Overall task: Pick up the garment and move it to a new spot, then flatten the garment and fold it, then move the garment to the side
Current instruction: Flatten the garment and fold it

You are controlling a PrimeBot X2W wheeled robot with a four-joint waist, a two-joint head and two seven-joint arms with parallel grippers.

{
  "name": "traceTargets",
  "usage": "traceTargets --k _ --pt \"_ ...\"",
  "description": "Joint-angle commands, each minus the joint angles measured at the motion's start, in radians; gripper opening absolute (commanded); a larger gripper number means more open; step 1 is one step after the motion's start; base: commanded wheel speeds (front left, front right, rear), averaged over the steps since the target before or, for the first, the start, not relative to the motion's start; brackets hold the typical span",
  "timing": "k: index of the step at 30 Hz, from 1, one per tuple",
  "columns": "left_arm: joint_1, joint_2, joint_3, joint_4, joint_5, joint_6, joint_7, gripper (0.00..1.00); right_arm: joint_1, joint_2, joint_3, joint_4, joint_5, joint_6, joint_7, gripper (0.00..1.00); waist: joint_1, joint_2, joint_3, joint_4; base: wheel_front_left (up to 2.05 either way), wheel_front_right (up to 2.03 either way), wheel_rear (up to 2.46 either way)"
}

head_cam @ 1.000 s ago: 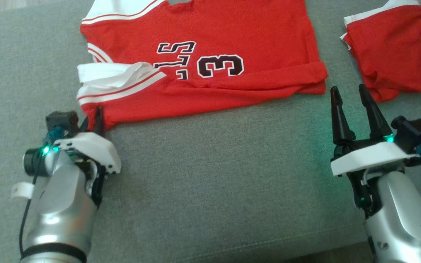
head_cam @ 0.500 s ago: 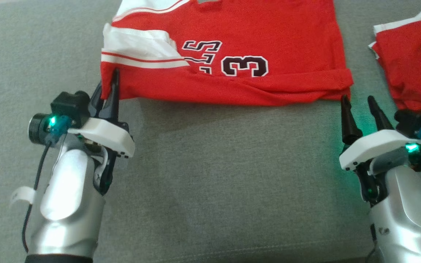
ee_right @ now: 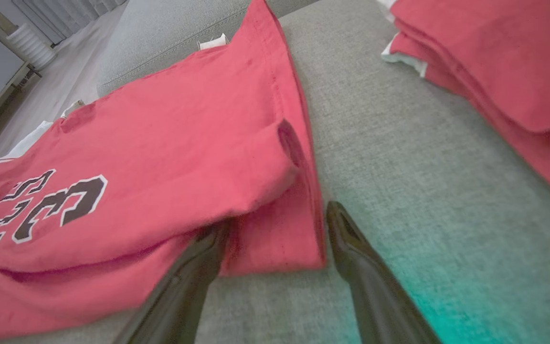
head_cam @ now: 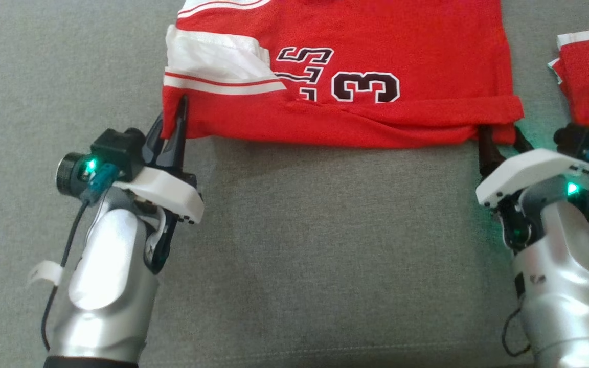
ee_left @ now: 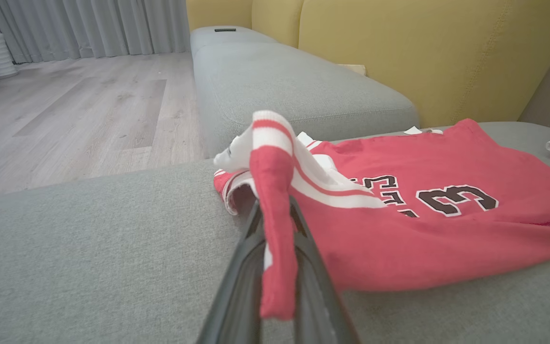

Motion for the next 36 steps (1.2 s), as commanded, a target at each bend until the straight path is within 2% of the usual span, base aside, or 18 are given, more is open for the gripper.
traceTargets --k 1,8,9,10,11,12,20,26,30,36 --pt "-0.032 0.017 0.024 -0.038 0.011 -0.002 -0.006 0.00 -0.038 0.011 0.023 -0.001 0.008 -0.001 0.005 1.00 0.0000 0.0000 0.005 0.005 0.00 0.00 0.00" --pt "-0.037 0.013 0.021 -0.030 0.010 -0.004 -0.006 0.00 -0.109 0.011 0.016 0.109 0.014 -0.001 0.005 1.00 0.0000 0.0000 0.009 0.015 0.00 0.00 0.00" --pt "-0.037 0.013 0.021 -0.028 0.010 -0.005 -0.006 0.00 -0.116 0.011 0.018 0.125 0.013 -0.001 0.007 0.97 0.0000 0.0000 0.008 0.015 0.00 0.00 0.00" --pt "-0.037 0.013 0.022 -0.025 0.010 -0.005 -0.006 0.00 -0.123 0.011 0.021 0.138 0.012 -0.001 0.008 0.42 0.0000 0.0000 0.006 0.014 0.00 0.00 0.00" --pt "-0.036 0.014 0.023 -0.022 0.010 -0.005 -0.006 0.00 -0.128 0.011 0.024 0.150 0.011 -0.001 0.006 0.09 0.0000 0.0000 0.003 0.013 0.00 0.00 0.00" --pt "-0.035 0.015 0.025 -0.019 0.010 -0.005 -0.006 0.00 -0.132 0.011 0.029 0.160 0.009 -0.001 0.003 0.00 0.0000 0.0000 -0.001 0.012 0.00 0.00 0.00" --pt "-0.009 0.035 0.045 0.006 0.015 -0.002 -0.006 0.00 -0.134 -0.021 0.095 0.161 0.004 -0.001 -0.043 0.00 0.0000 0.0000 -0.049 -0.013 0.00 0.00 0.00" --pt "0.031 0.048 0.062 -0.003 0.013 -0.001 -0.006 0.00 -0.092 -0.082 0.198 0.077 0.027 -0.001 -0.041 0.00 0.0000 0.0000 -0.110 -0.030 0.00 0.00 0.00" --pt "0.066 0.053 0.069 -0.018 0.012 -0.002 -0.006 0.00 -0.034 -0.110 0.240 0.007 0.084 -0.001 0.004 0.00 0.0000 0.0000 -0.154 -0.036 0.00 0.00 0.00" --pt "0.158 0.061 0.079 -0.058 0.003 -0.006 -0.006 0.00 0.111 -0.145 0.249 -0.127 0.173 -0.001 0.117 0.00 0.0000 0.0000 -0.221 -0.037 0.00 0.00 0.00"
